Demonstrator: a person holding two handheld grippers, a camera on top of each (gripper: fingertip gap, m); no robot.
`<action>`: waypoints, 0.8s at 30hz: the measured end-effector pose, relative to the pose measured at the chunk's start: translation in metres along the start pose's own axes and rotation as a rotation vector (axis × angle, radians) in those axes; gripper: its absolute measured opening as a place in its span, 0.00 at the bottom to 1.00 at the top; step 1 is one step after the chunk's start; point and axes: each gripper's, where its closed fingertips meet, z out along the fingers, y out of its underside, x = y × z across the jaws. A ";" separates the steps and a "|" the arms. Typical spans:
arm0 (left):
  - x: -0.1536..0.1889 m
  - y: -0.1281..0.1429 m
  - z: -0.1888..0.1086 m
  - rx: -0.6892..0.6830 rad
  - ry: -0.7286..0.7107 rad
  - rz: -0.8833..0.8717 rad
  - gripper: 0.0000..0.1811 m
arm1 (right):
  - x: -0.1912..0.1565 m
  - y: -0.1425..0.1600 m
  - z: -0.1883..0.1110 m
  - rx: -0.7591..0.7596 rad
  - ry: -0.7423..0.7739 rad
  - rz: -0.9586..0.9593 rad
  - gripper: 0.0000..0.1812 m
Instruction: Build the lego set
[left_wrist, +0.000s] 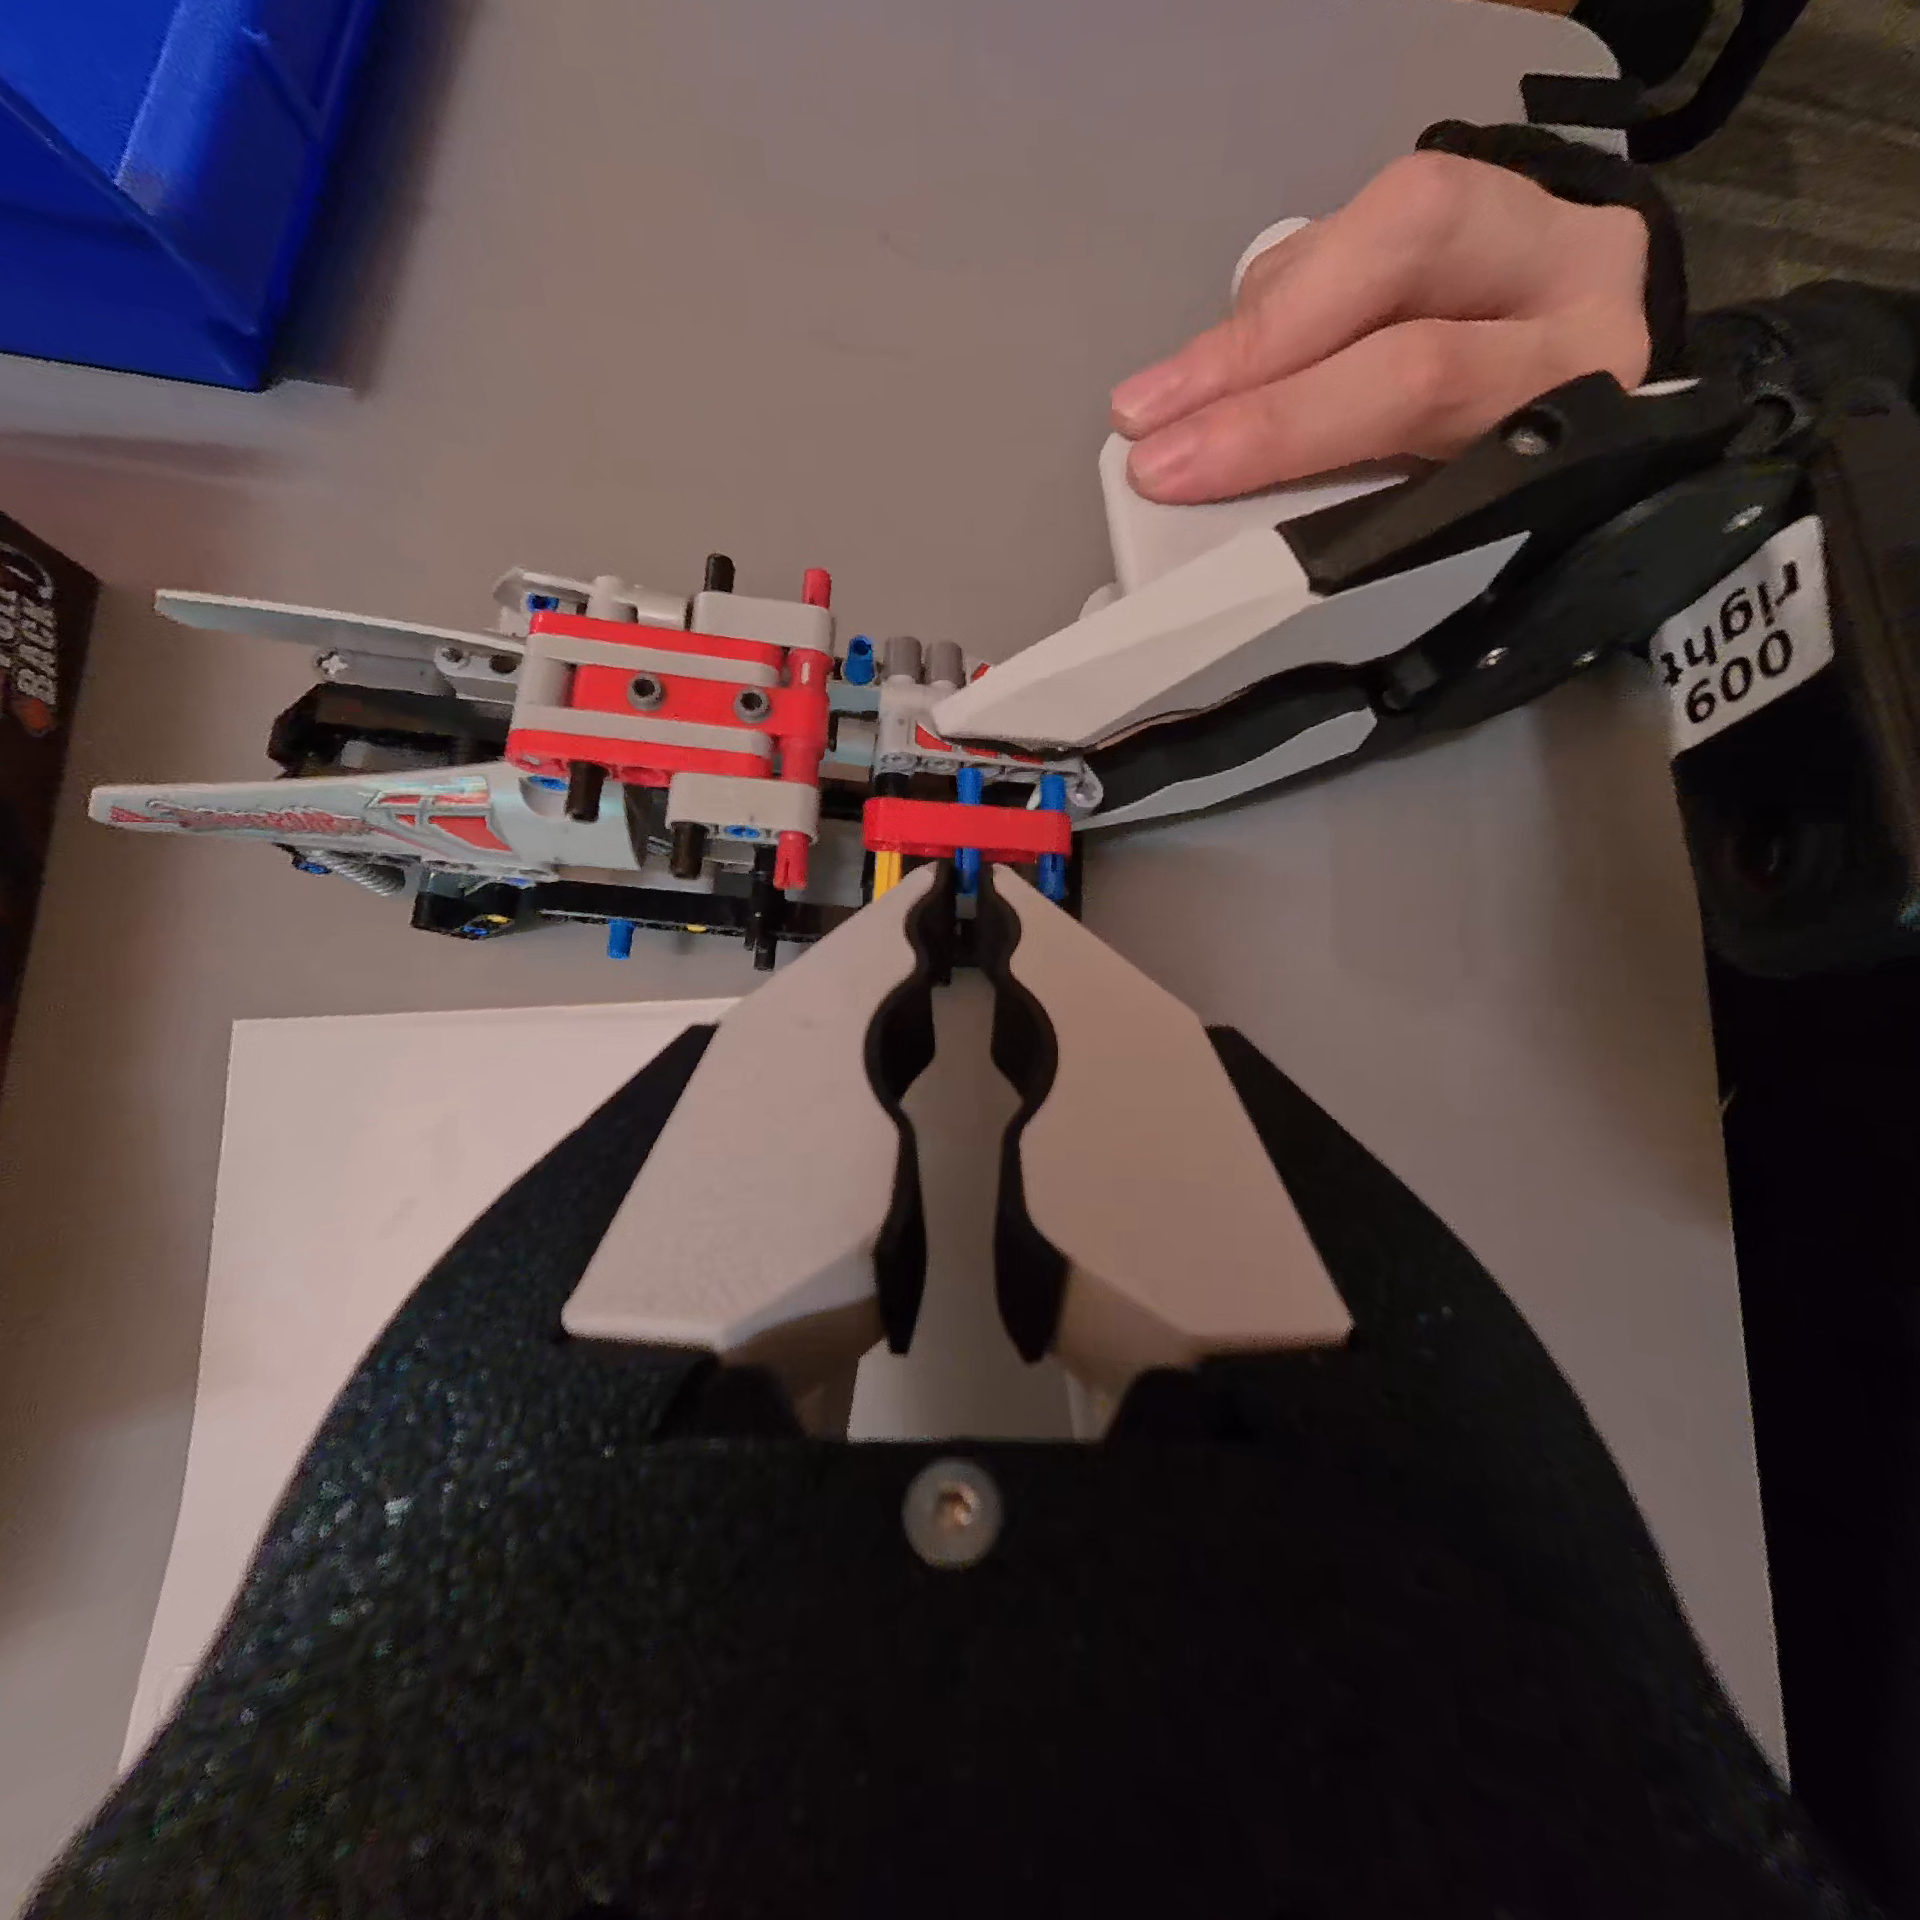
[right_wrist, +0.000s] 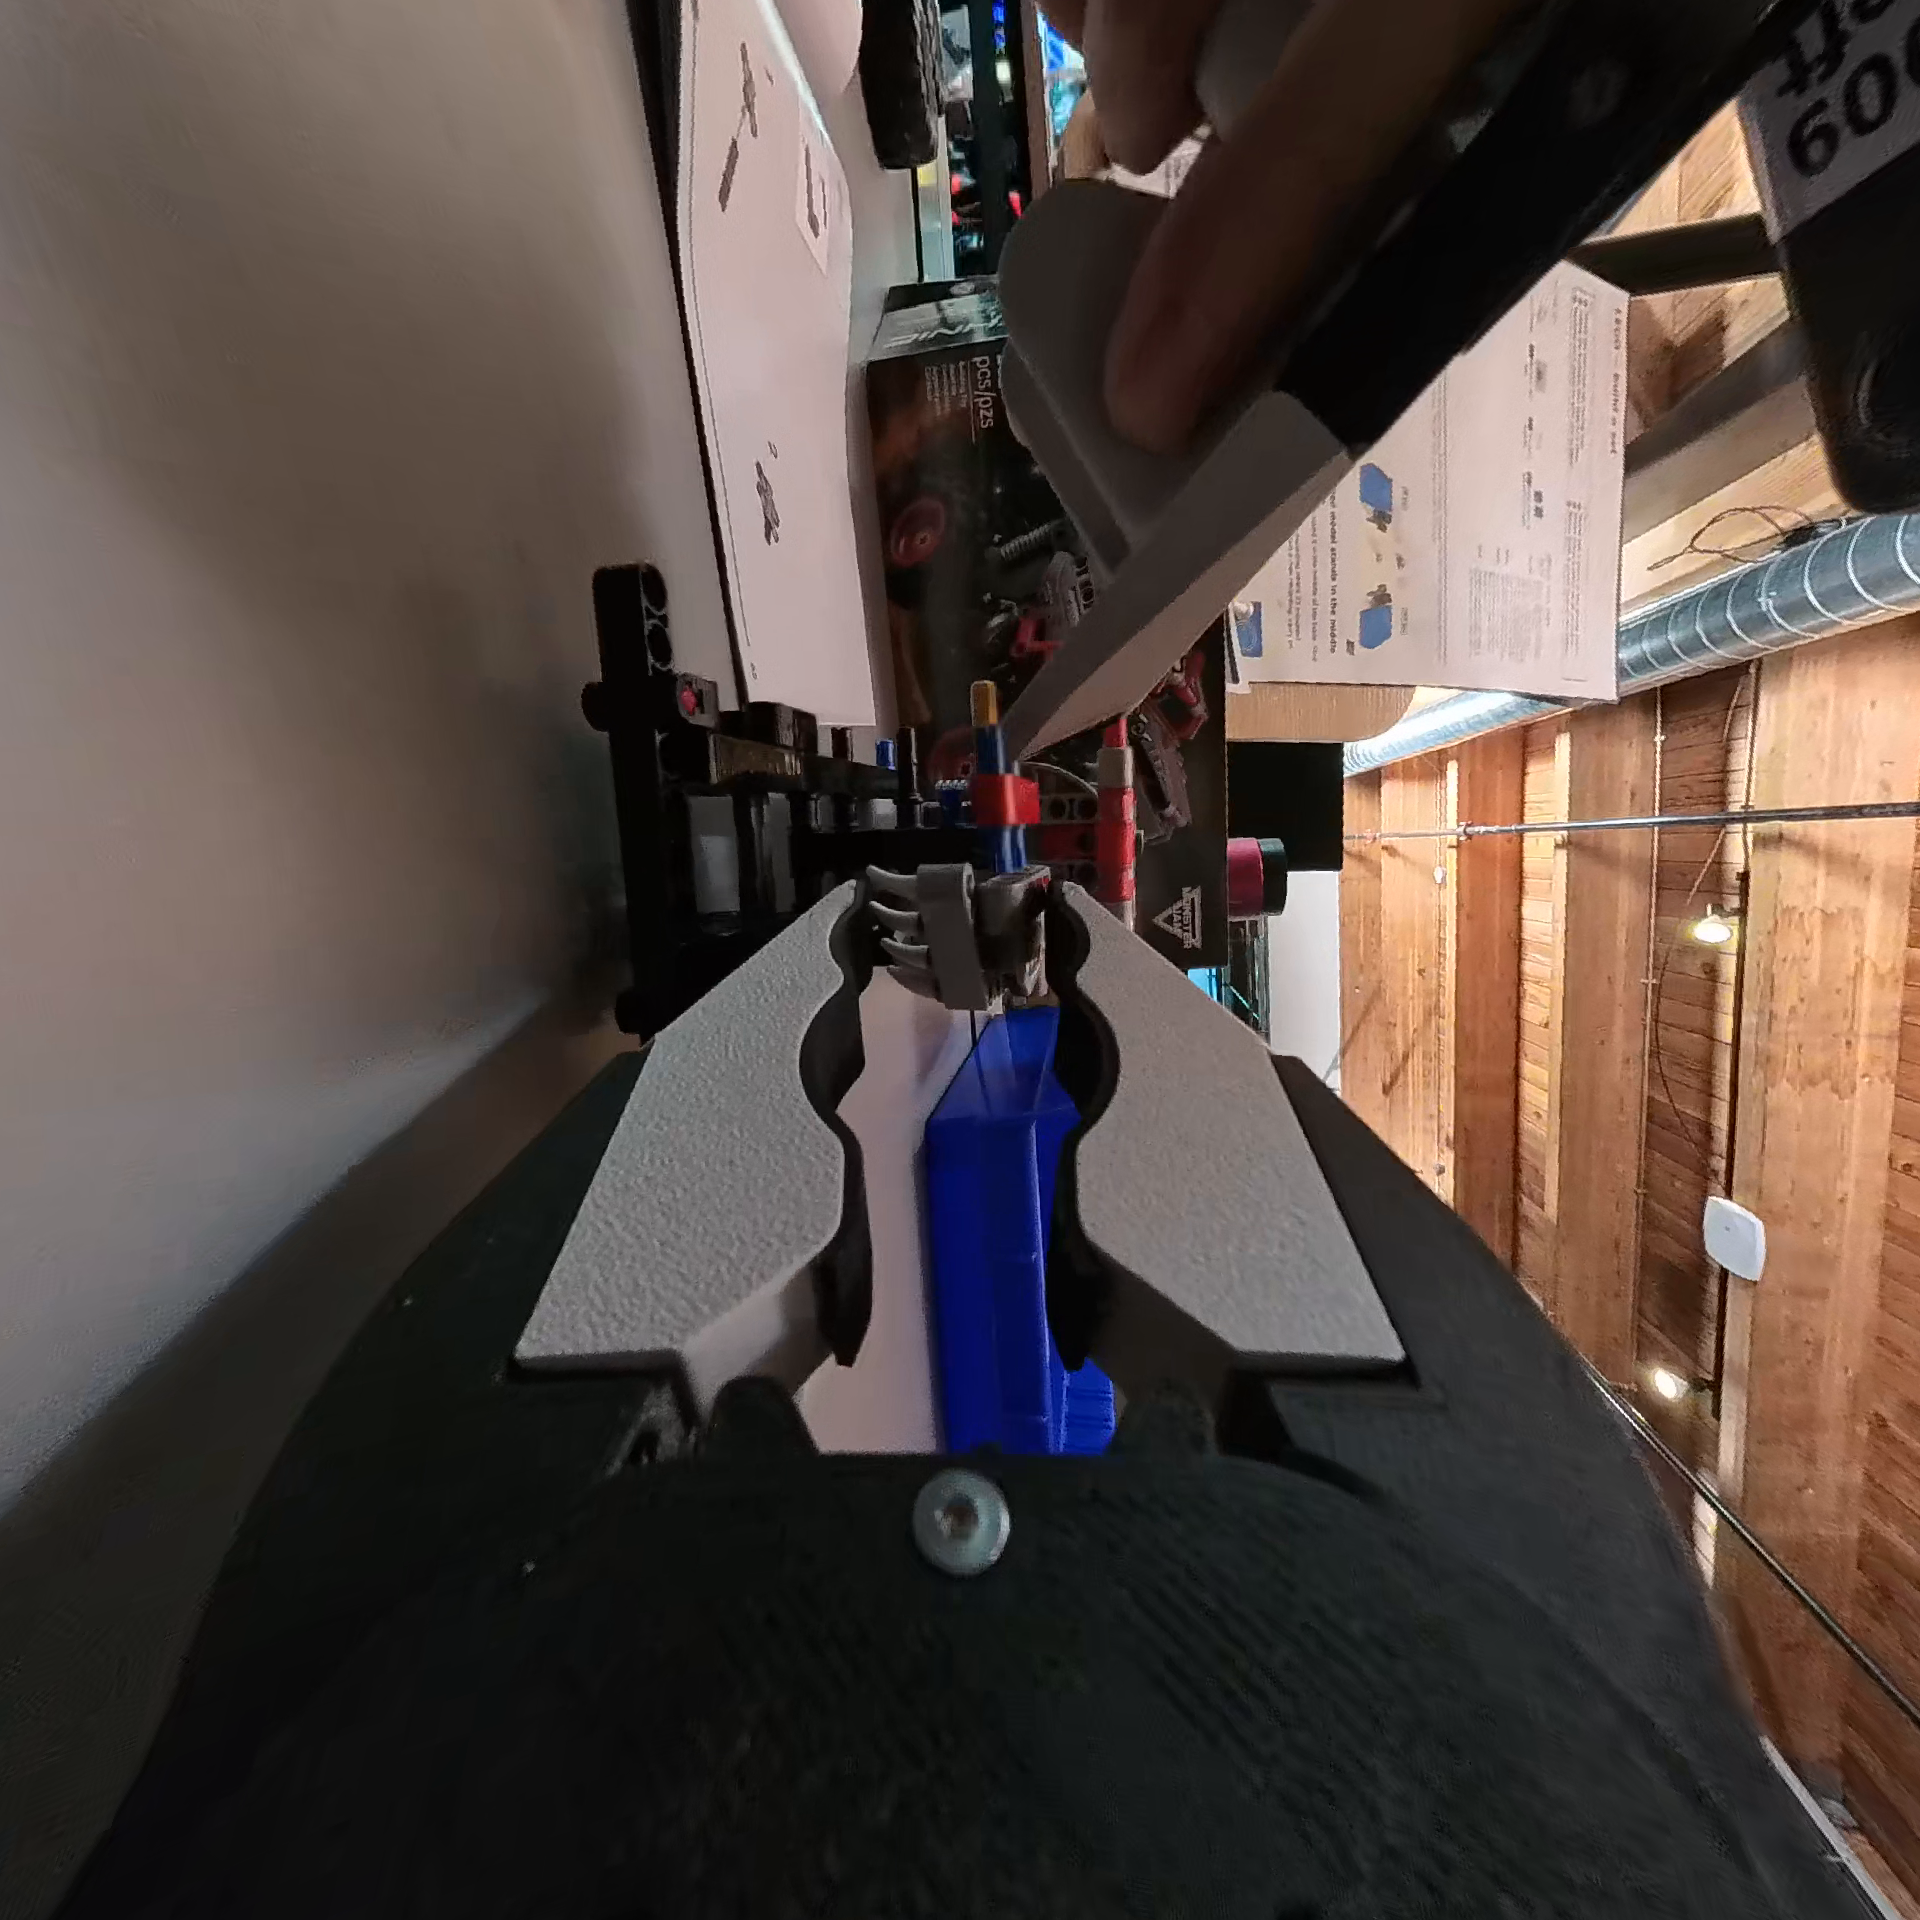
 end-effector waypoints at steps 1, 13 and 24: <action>0.000 0.000 0.000 -0.002 -0.005 0.000 0.01 | 0.000 0.000 0.000 -0.006 0.004 -0.009 0.17; 0.000 0.000 -0.001 -0.043 -0.068 0.048 0.01 | 0.001 -0.001 0.002 -0.031 0.024 -0.047 0.16; -0.001 -0.001 -0.002 -0.046 -0.126 0.116 0.01 | 0.002 0.000 0.004 -0.069 0.038 -0.074 0.16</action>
